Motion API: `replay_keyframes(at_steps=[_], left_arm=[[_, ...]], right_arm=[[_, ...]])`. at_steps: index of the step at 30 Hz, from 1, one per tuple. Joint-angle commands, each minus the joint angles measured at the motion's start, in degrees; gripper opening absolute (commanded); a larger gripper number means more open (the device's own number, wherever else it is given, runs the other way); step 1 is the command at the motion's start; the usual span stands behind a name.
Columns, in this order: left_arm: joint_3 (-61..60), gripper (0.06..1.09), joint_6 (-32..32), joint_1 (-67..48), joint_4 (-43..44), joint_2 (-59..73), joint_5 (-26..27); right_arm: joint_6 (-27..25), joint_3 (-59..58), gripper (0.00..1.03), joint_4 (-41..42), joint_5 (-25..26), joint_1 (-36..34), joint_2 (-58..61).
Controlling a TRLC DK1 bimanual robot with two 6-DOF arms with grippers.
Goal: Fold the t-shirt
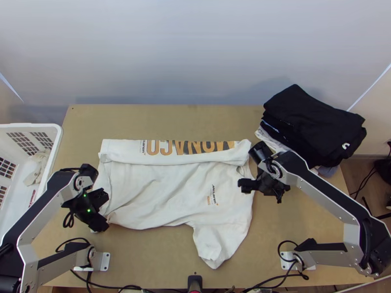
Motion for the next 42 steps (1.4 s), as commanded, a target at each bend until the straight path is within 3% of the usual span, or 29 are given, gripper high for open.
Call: replay_keyframes(at_steps=[1, 4, 6, 8, 11, 13, 15, 19, 22, 26, 32, 33, 35, 39, 42], left_arm=[[-2.4, 0.3, 0.9, 0.8, 4.1, 0.4, -1.0], [-2.9, 0.09, 2.0, 1.8, 5.2, 0.0, -1.0], [-2.9, 0.09, 2.4, 2.4, 5.5, -0.1, -1.0], [-3.2, 0.09, 3.0, 2.8, 6.1, 0.0, -1.0], [-2.8, 0.09, 3.0, 3.0, 6.1, 0.2, -1.0], [-2.4, 0.09, 3.0, 3.1, 5.4, 0.0, -1.1], [-1.7, 0.09, 3.0, 3.3, 5.0, -0.2, -1.1], [-0.6, 0.09, 3.1, 3.8, 4.3, 0.2, -1.1], [0.0, 0.09, 2.8, 3.7, 4.2, 0.5, -1.0], [0.6, 0.09, 2.5, 3.6, 3.9, 0.5, -1.1], [0.8, 0.09, 2.3, 3.6, 3.8, 0.5, -1.0], [0.9, 0.09, 2.3, 3.5, 3.8, 0.5, -1.0], [1.2, 0.09, 2.1, 3.5, 3.7, 0.6, -1.0], [2.0, 0.09, 2.1, 3.5, 3.4, 0.7, -1.0], [3.0, 0.09, 1.6, 3.7, 3.4, 1.2, -1.1]], right_arm=[[0.1, -1.0, 0.86, 0.0, 0.0, 2.4, -2.5], [0.2, -1.2, 0.86, -1.9, -1.7, 5.4, -7.5], [2.9, -3.2, 0.86, -2.0, -1.7, 6.0, -12.5], [9.0, -7.8, 0.86, -0.9, -1.6, 6.2, -16.2], [9.8, -12.6, 0.86, 1.1, -1.8, 9.3, -16.4], [13.0, -14.8, 0.86, 0.3, -1.8, 12.7, -16.5], [14.0, -16.7, 1.0, -0.7, -1.8, 17.2, -16.8], [15.6, -18.1, 0.99, -0.3, -4.5, 20.6, -16.8], [15.5, -18.1, 0.93, 0.3, -7.6, 20.6, -13.8], [12.9, -18.6, 0.67, 1.8, -7.9, 21.0, -10.7], [11.3, -20.6, 0.66, 9.8, -9.6, 21.8, -8.9], [10.9, -20.4, 0.63, 10.5, -9.6, 21.8, -8.4], [10.1, -20.6, 0.49, 12.4, -9.6, 21.8, -8.1], [8.2, -22.2, 0.47, 13.3, -9.8, 21.7, -9.5], [7.6, -23.1, 0.35, 14.2, -9.7, 21.7, -11.0]])
